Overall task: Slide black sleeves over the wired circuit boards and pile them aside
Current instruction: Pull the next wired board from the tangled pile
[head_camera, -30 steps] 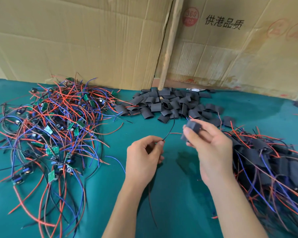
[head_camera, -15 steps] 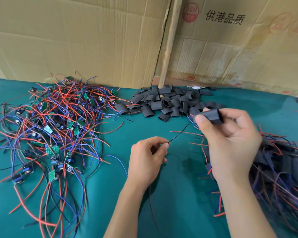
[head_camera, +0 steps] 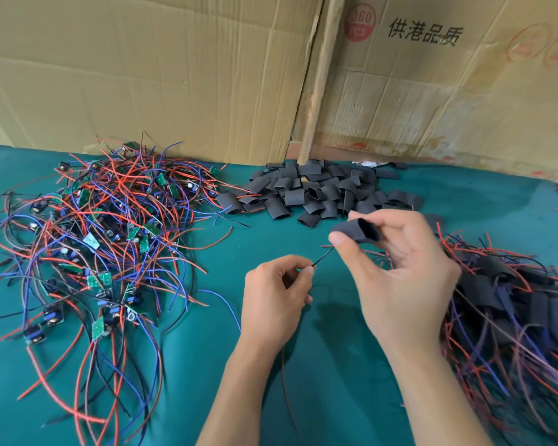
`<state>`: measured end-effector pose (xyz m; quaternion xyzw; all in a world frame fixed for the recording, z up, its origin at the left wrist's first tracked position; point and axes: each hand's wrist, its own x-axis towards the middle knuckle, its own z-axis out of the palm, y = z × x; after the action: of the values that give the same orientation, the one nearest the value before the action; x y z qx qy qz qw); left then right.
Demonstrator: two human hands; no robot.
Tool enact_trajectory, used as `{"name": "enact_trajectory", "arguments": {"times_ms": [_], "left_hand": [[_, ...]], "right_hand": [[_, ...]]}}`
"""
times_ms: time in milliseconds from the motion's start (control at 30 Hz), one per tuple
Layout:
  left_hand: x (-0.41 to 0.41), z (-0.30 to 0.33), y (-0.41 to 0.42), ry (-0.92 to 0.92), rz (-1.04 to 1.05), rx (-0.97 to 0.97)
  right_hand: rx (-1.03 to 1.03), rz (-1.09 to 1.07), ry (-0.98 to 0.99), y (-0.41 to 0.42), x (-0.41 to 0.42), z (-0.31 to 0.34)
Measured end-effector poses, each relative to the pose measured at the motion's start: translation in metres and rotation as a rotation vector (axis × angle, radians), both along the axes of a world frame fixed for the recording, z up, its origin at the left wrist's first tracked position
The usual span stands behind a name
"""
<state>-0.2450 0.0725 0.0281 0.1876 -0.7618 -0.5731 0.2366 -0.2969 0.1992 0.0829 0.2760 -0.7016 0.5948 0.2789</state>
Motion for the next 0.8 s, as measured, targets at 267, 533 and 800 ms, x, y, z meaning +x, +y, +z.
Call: {"name": "enact_trajectory", "arguments": {"times_ms": [267,533,800], "left_hand": [[0.001,0.002,0.001,0.051,-0.037,0.052],[0.005,0.006,-0.002,0.093,-0.162,0.279],[0.008,0.007,-0.008,0.147,-0.293,0.54]], "right_hand": [[0.033,0.047,-0.386,-0.006,-0.011,-0.024],[-0.174,0.266,-0.741,-0.007,-0.013,-0.029],[-0.156,0.434,-0.833,0.004,-0.015,-0.024]]}}
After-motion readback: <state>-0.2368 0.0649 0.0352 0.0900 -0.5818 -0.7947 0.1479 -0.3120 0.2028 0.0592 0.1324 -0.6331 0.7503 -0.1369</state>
